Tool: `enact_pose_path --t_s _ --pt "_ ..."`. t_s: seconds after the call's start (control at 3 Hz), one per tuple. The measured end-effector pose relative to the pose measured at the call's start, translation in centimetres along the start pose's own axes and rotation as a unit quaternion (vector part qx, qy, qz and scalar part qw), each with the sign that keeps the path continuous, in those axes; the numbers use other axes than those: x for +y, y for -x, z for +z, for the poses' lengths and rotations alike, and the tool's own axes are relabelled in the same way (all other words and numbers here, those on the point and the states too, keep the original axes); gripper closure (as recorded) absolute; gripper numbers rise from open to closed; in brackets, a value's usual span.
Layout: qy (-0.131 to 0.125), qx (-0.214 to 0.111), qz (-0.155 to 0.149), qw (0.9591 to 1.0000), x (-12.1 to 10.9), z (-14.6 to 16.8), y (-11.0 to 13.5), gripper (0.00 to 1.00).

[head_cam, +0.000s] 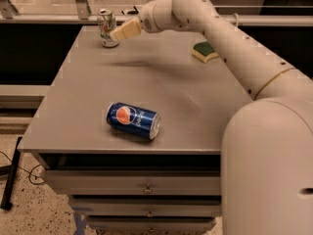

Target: Knock 7up can over

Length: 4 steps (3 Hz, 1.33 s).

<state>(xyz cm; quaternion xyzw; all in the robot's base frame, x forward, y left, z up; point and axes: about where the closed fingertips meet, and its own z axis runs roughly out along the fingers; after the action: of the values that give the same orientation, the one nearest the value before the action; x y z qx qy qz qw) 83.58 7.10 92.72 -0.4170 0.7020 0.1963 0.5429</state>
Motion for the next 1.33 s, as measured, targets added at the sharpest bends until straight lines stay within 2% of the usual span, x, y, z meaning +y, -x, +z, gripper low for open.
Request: enact_pose_path --t_s 0.67,1.0,1.33 --pt "0.036 -0.020 0.015 0.9990 0.4 6.3 1.1 0.00" --pt "0.060 -0.018 0.024 0.9977 1.4 8.5 1.1 0.16" --pt "0.078 -0.013 0.035 0.9962 2.1 9.7 0.8 0.41"
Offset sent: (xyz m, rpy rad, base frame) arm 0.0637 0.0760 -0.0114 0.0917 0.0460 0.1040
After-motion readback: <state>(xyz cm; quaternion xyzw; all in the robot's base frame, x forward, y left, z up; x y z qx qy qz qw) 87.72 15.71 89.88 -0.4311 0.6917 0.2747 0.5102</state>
